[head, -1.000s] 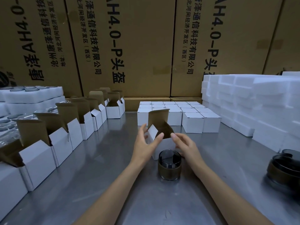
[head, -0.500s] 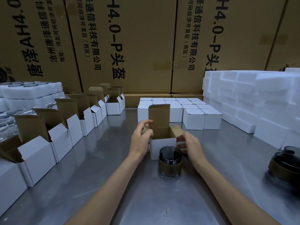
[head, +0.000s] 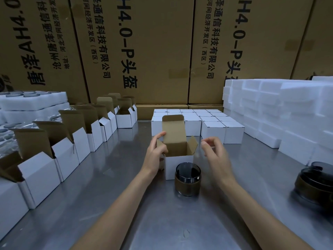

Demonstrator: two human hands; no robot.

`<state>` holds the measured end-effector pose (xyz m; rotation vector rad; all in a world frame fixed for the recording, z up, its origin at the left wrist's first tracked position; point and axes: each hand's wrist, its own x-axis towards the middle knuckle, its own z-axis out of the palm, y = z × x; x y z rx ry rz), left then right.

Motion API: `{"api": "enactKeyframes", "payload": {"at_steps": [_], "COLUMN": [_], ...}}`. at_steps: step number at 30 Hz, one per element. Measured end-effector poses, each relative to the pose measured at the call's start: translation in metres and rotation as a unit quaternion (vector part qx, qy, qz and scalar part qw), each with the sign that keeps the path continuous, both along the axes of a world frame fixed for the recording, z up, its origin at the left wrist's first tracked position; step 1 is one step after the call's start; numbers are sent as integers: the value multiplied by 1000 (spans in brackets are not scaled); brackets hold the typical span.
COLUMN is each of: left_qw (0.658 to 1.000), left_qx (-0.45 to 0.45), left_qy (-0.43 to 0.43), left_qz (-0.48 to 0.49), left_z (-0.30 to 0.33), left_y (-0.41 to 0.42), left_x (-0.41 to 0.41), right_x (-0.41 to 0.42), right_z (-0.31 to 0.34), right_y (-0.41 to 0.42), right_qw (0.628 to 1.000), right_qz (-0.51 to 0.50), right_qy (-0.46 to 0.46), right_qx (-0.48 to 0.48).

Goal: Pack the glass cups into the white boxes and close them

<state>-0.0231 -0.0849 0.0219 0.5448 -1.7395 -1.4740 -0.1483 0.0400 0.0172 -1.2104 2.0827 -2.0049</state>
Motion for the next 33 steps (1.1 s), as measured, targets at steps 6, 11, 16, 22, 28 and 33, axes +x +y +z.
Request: {"api": "enactKeyframes", "payload": {"at_steps": [6,11,16,22,28,33], "left_qw": [1000,1000,1000,1000,1000,1000], "left_qx": [-9,-23,-29,-23,-9,4], "left_qy": [6,1,3,13,15,22], "left_qz": [-3,-4,-4,-13,-16,-21], "left_z": [0,-1,-2,-3,-3,-3], "left_y": [-1,-1,-3,-5,-4,-1], "left_x": [0,-1,-2,-2,-2,-2], "right_x": [8,19,23,23,24,25], "right_z": [54,68,63,77,61,34], "right_y": [25,37,33,36,16,4], "right_qw": [956,855,827,911,951,884], "right_qz": [120,206,176,220,8,-82], "right_qy": [151,207,291,218,299,450], "right_qx": [220,428,449,272,72,99]}}
